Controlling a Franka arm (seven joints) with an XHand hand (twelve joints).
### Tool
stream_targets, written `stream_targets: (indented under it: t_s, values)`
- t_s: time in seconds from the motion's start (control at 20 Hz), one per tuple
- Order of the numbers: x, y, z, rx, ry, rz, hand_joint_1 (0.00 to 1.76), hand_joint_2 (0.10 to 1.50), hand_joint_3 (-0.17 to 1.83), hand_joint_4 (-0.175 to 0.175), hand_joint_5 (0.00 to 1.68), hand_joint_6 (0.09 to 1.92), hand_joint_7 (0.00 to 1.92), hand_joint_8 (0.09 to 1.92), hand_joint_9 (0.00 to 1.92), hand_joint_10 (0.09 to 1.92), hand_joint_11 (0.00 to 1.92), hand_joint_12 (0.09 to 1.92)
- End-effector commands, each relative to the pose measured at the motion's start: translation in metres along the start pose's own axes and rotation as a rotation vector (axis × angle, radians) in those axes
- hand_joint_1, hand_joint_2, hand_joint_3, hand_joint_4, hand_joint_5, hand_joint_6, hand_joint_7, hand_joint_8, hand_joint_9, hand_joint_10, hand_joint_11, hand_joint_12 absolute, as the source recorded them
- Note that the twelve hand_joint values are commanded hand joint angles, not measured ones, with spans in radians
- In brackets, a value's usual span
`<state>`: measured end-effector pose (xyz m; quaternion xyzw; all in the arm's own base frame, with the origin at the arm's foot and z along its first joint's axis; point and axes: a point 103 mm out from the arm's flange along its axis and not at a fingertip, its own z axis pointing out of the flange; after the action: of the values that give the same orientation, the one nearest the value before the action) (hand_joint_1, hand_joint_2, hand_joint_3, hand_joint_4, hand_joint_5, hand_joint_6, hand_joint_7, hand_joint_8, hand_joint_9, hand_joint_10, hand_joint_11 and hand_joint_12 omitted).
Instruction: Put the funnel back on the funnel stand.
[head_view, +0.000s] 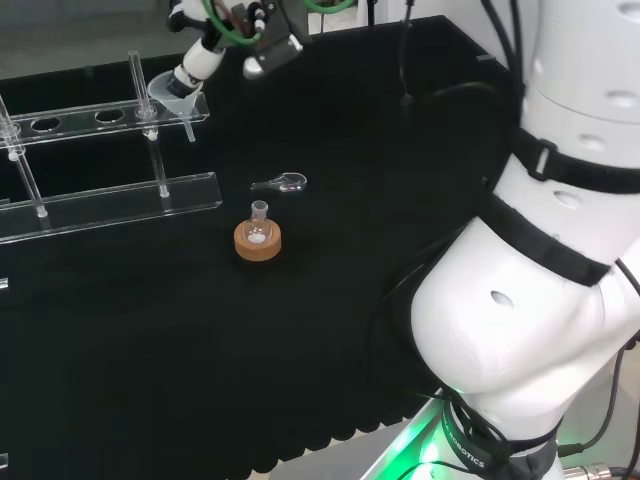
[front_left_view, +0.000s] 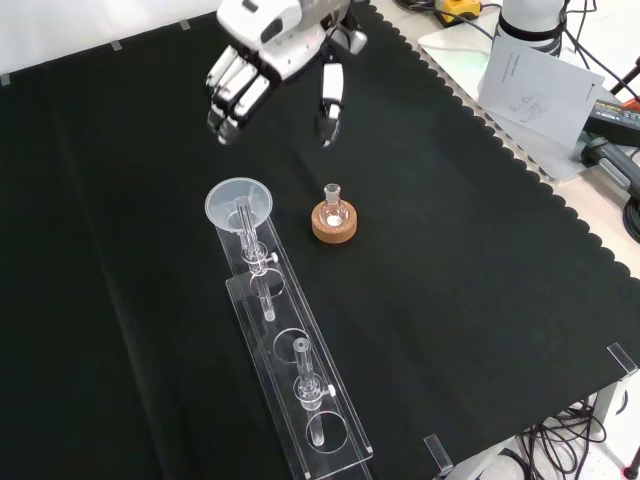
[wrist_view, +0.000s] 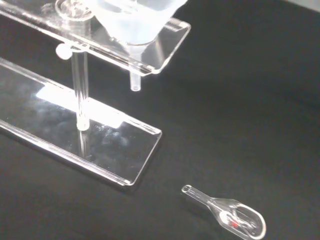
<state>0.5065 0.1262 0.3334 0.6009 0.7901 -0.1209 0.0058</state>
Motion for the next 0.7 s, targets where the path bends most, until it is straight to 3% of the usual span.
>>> stream_targets:
  t_s: [0.05,0.7]
  values:
    - [-0.037,-0.052,-0.005,-0.06,0.057,0.098,0.53,0.8,0.15,-0.058,0.33,0.09,0.1,0.71,0.36,0.75,0.34,1.44]
    - [-0.075,-0.108,0.003,-0.06,0.076,0.207,0.54,0.82,0.16,-0.061,0.35,0.09,0.12,0.71,0.4,0.72,0.35,1.44]
